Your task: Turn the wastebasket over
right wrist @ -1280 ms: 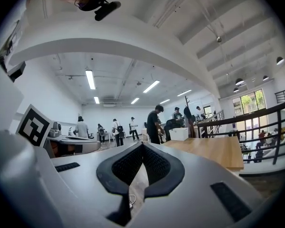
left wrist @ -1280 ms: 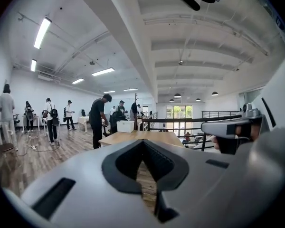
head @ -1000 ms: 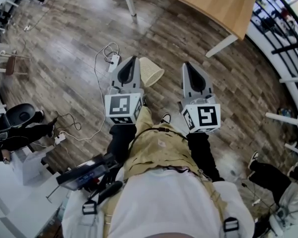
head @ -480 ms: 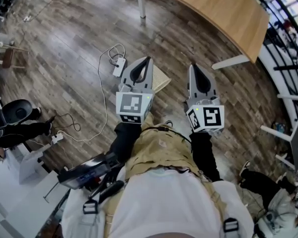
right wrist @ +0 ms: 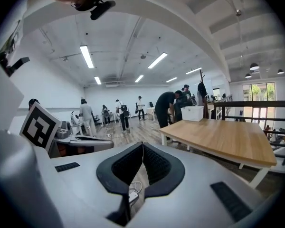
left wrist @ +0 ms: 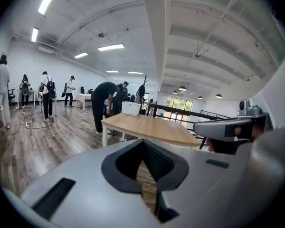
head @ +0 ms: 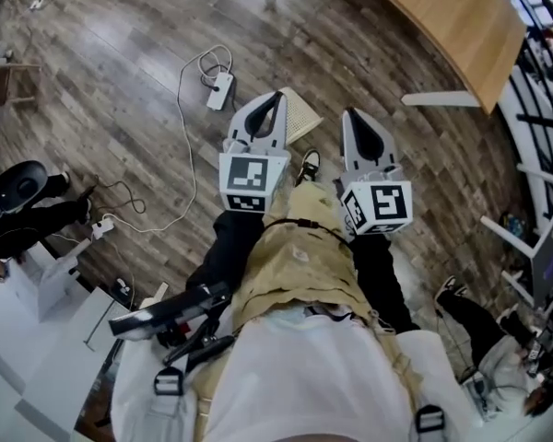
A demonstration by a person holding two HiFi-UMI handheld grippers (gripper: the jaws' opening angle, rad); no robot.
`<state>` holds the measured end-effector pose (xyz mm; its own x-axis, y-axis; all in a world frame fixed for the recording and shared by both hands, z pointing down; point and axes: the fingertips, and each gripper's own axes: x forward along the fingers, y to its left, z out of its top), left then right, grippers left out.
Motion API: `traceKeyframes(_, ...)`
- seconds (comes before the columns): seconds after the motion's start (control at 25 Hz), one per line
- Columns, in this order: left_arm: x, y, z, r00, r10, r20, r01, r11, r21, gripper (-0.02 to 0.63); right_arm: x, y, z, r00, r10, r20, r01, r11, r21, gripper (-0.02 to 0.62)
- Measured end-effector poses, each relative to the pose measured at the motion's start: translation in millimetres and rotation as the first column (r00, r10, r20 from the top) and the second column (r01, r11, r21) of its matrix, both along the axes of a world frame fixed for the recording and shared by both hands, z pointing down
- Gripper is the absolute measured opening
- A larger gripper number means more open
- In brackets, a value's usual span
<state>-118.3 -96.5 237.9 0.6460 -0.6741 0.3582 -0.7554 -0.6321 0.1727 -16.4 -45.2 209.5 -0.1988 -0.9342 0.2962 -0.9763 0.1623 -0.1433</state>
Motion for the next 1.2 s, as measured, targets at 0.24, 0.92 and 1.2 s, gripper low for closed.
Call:
traceKeyframes(0.24, 26, -1, 58, 0.999, -0.010, 0.039, 0.014, 0.994, -0.104, 0.002, 7, -10, 63, 0.995, -0.094, 0.017, 0.096, 0.985, -0.147, 0.021)
traceKeyframes(0.92, 35, 74, 344, 0.976, 0.048, 0.214, 0.080, 0.832, -0.549, 0.002, 2, 35, 363, 0.975, -0.053, 0.216, 0.173, 0.790, -0.589, 0.023)
traceKeyframes(1.2, 25, 95, 429, 0.971, 0.088, 0.223, 0.070, 0.785, -0.615, 0.002, 1, 41, 472, 0.969, -0.023, 0.247, 0.189, 0.713, -0.675, 0.023)
